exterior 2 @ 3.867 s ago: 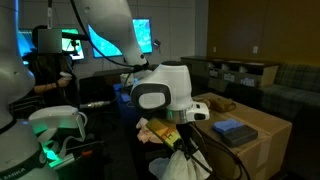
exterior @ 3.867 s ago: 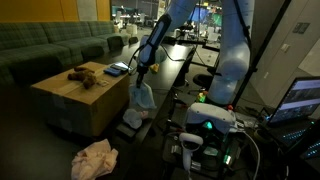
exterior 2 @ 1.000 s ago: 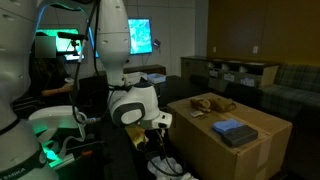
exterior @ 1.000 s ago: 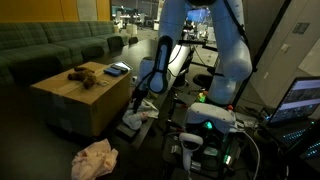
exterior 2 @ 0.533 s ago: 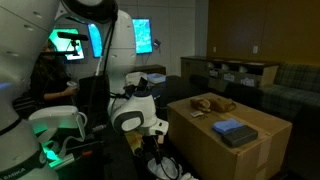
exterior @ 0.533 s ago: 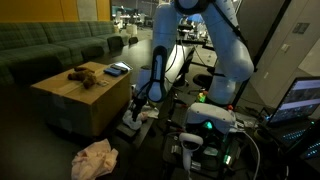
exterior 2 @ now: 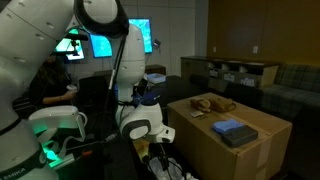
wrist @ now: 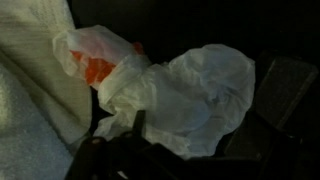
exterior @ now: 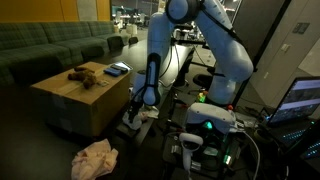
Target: Place the turnip plushie on the table, then the duster on the box, then the left duster on the table, then the blue sponge on the box, then the white towel on the table, then the white cloth on the box, then the small brown object on the table, then the duster on the box, then the moose on the table, and finally, the peach shirt on the box
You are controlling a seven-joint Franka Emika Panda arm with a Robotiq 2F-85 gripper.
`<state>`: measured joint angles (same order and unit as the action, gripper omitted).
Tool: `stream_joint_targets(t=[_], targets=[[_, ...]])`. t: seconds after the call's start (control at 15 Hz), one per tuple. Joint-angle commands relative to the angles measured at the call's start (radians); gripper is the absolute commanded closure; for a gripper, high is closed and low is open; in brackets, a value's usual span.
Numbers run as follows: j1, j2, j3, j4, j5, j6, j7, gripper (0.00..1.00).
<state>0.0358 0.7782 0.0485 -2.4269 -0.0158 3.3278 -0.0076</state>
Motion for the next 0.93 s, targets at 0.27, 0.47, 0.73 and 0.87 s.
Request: stream_joint_targets(t=[0.27, 0.47, 0.73, 0.87], targets=[[-0.041, 0.112, -0.032, 0.108, -0.021, 0.019, -0.034, 0.03], [-0.071, 0.112, -0.02, 0.109, -0.034, 0.003, -0.045, 0.28], [-0.116, 0.092, 0.013, 0.092, -0.064, -0.015, -0.058, 0.59], [-0.124, 0.083, 0.022, 0.086, -0.073, -0.025, -0.06, 0.75]])
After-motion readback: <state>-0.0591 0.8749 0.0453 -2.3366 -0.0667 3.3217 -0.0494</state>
